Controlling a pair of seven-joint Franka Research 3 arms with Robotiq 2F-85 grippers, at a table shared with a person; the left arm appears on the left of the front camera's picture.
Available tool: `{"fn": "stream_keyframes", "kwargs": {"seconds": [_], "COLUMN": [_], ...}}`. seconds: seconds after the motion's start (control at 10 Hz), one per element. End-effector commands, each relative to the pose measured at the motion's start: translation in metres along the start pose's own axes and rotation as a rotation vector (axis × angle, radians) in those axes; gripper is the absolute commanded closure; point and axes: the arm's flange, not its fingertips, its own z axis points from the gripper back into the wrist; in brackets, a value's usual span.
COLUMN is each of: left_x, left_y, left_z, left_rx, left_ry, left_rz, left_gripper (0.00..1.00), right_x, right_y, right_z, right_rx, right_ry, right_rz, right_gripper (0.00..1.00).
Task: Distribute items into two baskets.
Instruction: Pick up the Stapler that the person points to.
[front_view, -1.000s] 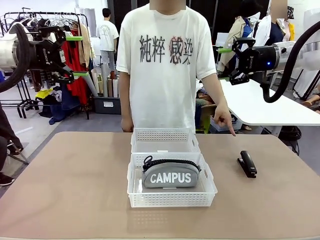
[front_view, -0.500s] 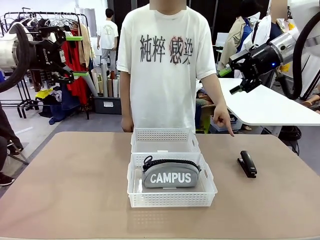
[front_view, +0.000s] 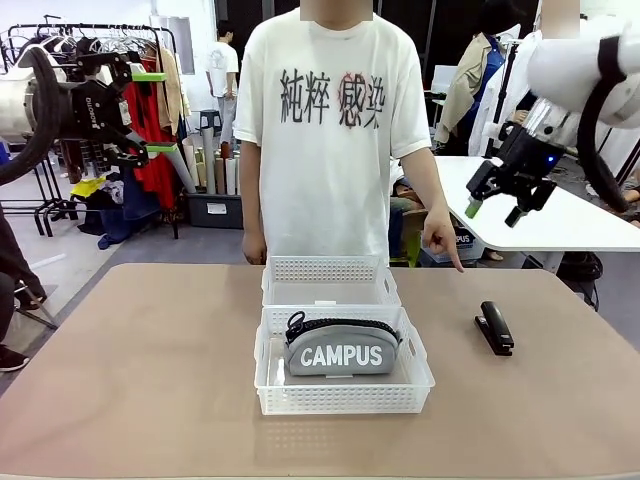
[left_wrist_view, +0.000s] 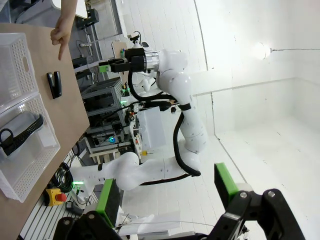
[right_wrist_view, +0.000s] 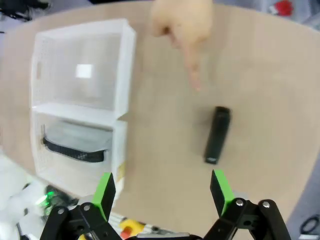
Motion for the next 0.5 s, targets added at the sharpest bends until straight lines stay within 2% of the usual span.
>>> {"fn": "stream_keyframes", "kwargs": {"seconds": [0.0, 0.2, 0.4], "left_x": [-0.001, -0.001, -0.001], "left_y": [-0.001, -0.001, -0.001], "left_z": [0.000, 0.000, 0.000], "left_rx": [-0.005, -0.005, -0.005], "left_ry": [0.004, 0.004, 0.004], "left_rz": [-0.001, -0.001, -0.001], "left_gripper": [0.00, 0.00, 0.00], "right_x": [0.001, -0.004, -0.011], "right_y": [0.005, -0.003, -0.011], "right_z": [-0.027, -0.052, -0.072], "right_rx": [-0.191, -0.296, -0.279], "right_ry": [-0.061, -0.048, -0.016], "right_rz": [0.047, 0.087, 0.103], "right_gripper": [0.00, 0.00, 0.00]}}
